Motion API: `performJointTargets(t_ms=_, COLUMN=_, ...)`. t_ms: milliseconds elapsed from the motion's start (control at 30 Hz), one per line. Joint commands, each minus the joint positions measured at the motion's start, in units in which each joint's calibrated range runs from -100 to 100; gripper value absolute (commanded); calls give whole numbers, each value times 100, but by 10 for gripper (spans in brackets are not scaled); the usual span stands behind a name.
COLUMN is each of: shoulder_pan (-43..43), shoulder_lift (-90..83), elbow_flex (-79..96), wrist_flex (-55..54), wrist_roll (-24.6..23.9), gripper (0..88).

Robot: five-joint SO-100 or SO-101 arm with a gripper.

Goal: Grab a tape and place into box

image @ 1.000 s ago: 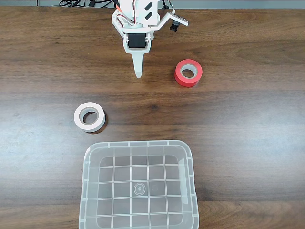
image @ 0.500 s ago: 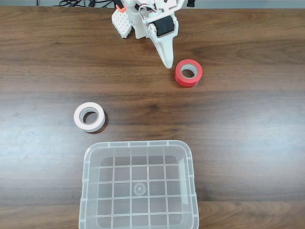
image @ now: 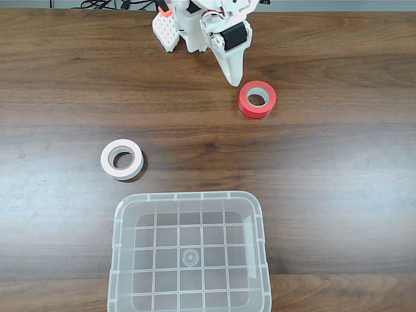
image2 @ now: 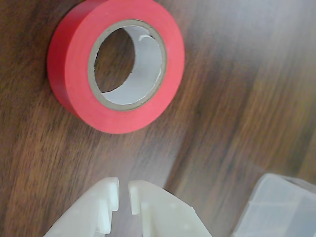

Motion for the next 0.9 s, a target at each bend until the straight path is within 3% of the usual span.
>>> performJointTargets(t_ms=0, shoulder_pan=-46, shoulder_lift=1265, elbow_flex=-1461, wrist_flex=-113, wrist_roll=-26, gripper=13)
performJointTargets(t_ms=200, shoulder_pan=-68, shoulder_lift=2810, elbow_flex=-2889, wrist_flex=-44, wrist_roll=27, gripper=13)
performJointTargets(t_ms=467, shoulder_pan=-236, shoulder_lift=4467, elbow_flex=-3791, wrist_flex=-113, wrist_roll=549, gripper=14)
performJointTargets(t_ms=700, shoulder_pan=-887, shoulder_lift=5264, elbow_flex=-4002, wrist_flex=-139, wrist_roll=517, gripper=14)
performJointTargets(t_ms=867, shoulder_pan=-836, shoulder_lift=5698, elbow_flex=-3984, wrist_flex=-695, wrist_roll=517, gripper=14)
